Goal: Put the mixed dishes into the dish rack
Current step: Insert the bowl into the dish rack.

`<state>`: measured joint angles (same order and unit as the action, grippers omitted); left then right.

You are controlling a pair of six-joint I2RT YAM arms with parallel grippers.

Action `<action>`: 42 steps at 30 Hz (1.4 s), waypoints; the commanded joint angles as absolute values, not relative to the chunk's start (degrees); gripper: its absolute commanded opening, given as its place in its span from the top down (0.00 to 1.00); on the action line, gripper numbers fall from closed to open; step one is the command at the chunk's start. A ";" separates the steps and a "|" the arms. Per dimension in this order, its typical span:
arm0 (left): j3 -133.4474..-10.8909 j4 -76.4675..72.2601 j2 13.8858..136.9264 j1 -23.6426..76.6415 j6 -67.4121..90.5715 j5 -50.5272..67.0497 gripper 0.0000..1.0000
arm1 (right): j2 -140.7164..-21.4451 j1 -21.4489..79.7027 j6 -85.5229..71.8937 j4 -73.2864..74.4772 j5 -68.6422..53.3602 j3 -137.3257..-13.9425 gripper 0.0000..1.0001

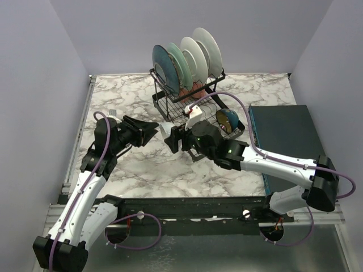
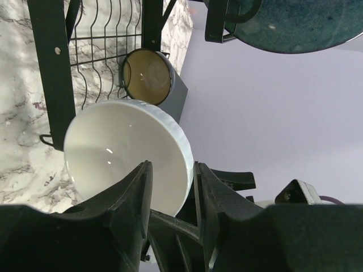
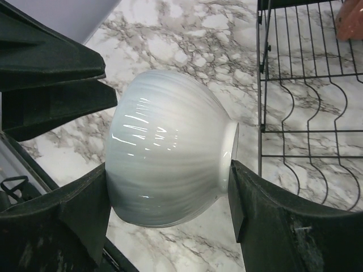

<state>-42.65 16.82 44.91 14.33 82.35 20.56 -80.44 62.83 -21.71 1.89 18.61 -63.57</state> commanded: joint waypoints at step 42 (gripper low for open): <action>-48.55 29.27 58.60 14.33 28.04 23.10 0.55 | -76.86 35.15 10.81 11.33 -1.17 -59.94 1.00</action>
<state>-49.10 28.99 59.68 14.33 34.57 26.06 -75.57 36.51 7.18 14.68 1.76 -59.29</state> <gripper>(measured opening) 0.445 0.753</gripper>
